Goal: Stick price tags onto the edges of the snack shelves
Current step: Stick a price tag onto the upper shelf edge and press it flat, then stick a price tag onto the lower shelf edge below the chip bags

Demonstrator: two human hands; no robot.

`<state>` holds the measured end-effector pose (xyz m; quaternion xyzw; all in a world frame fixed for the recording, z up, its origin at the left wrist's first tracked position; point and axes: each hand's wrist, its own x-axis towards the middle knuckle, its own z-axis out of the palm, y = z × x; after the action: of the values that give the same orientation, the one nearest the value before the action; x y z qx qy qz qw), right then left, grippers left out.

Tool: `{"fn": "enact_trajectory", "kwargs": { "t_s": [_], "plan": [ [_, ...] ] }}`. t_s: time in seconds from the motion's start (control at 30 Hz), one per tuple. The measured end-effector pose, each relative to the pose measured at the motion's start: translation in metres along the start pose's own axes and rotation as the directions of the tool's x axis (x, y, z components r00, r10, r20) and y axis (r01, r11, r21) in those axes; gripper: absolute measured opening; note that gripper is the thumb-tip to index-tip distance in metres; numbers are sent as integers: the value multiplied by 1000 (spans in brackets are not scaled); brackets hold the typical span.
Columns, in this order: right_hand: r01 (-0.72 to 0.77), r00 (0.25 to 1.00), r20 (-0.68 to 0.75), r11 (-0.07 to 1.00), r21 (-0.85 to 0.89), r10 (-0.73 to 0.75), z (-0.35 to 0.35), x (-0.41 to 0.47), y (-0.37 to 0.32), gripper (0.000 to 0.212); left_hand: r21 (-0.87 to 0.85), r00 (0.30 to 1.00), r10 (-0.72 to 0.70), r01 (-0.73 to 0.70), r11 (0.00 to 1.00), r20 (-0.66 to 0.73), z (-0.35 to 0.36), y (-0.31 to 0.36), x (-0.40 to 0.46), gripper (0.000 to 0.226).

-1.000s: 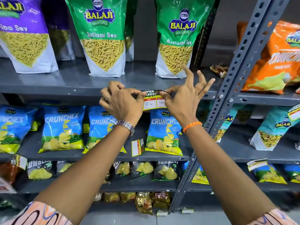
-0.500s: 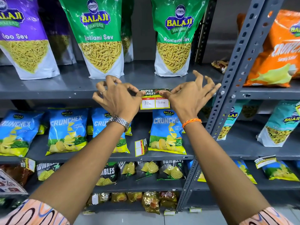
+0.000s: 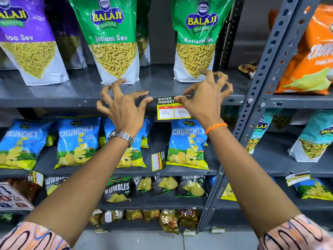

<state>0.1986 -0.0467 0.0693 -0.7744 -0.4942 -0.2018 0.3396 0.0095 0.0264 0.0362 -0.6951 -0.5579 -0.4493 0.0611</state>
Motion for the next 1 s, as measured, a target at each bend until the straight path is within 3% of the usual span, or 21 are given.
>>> {"fn": "enact_trajectory", "kwargs": {
  "t_s": [0.1, 0.23, 0.4, 0.5, 0.57, 0.63, 0.7, 0.8, 1.0],
  "plan": [
    [-11, 997, -71, 986, 166, 23, -3, -3, 13, 34, -113, 993, -41, 29, 993, -106, 3, -3, -6, 20],
    [11, 885, -424, 904, 427, 190, -4, -52, 30, 24, -265, 936, -36, -62, 962, -351, 4, -15, -40, 16],
    [-198, 898, -283, 884, 423, 337, 60, -127, 37, 21, -247, 995, 47, -67, 967, -87, 41, -64, -86, 18],
    [-405, 903, -2, 854, 328, 429, 90, -149, 39, 22, -174, 958, 118, -74, 982, 260, 67, -78, -89, 22],
    [-528, 844, 214, 831, 174, 492, 116, -165, 36, 23, -79, 900, 96, -69, 994, 424, 90, -93, -95, 21],
    [-600, 749, 362, 799, 19, 554, 136, -176, 31, 28, -25, 859, 131, -137, 990, 496, 112, -103, -97, 24],
    [-647, 657, 443, 758, -83, 609, 154, -183, 24, 33, -65, 778, 228, -236, 970, 585, 138, -106, -90, 32],
    [-712, 569, 470, 690, -128, 675, 177, -192, 9, 42, -164, 544, 336, -341, 926, 769, 177, -101, -76, 49],
    [-764, 529, 381, 621, -175, 759, 216, -201, -8, 62, -210, 246, 325, -400, 892, 913, 235, -92, -68, 50]
  ]
}}
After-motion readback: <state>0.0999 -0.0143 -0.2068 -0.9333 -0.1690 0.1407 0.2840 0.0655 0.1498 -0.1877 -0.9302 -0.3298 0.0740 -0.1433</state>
